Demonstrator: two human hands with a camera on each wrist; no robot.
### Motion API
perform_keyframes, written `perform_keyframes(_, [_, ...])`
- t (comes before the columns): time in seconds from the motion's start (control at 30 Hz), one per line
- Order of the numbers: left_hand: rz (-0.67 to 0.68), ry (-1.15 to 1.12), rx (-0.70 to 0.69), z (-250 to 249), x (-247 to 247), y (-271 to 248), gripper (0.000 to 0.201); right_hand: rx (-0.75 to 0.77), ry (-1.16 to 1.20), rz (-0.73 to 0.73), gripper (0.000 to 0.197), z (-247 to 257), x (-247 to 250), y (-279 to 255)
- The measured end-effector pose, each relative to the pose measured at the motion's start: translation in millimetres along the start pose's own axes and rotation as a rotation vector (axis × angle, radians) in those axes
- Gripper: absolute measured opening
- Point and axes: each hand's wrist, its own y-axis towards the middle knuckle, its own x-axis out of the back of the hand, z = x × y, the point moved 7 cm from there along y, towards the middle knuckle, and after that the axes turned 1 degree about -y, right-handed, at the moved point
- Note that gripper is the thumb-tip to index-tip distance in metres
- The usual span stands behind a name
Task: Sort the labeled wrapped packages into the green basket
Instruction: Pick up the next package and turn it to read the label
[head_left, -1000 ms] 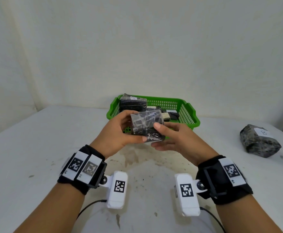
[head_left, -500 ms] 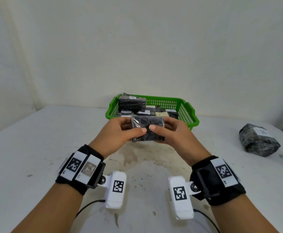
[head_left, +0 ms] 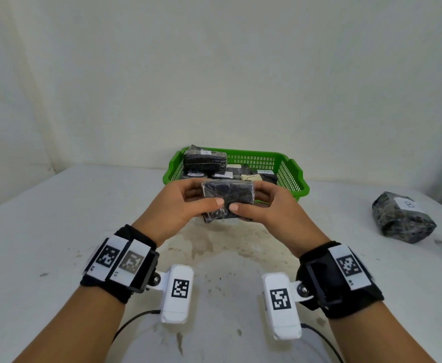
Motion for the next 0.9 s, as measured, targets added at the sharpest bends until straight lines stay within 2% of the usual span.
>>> perform_keyframes(0.07, [-0.024,0.043,-0.049,-4,3,0,0.043,0.001,-0.030,0.012,0.060,1,0,0])
perform_keyframes(0.17, [-0.001,0.096,-0.105,-6,3,-1,0.056,-0.063,0.031,0.039,0.071,-3,-2,1])
perform_keyframes(0.3, [0.016,0.145,-0.156,-8,-2,-3,0.064,-0.189,0.205,0.078,0.041,-6,-7,-3])
perform_keyframes(0.43, [0.050,0.080,-0.072,-3,-6,-2,0.070,-0.151,0.245,0.020,0.036,-6,-2,-1])
perform_keyframes(0.5, [0.073,-0.028,0.005,2,-10,-2,0.058,-0.119,0.227,-0.005,0.040,-5,0,1])
perform_keyframes(0.6, [-0.001,-0.115,0.031,4,-7,-1,0.034,-0.107,0.211,-0.002,0.042,-4,0,1])
perform_keyframes(0.9, [-0.001,-0.094,0.007,5,-4,0,0.059,-0.085,0.173,-0.008,0.040,-1,0,-1])
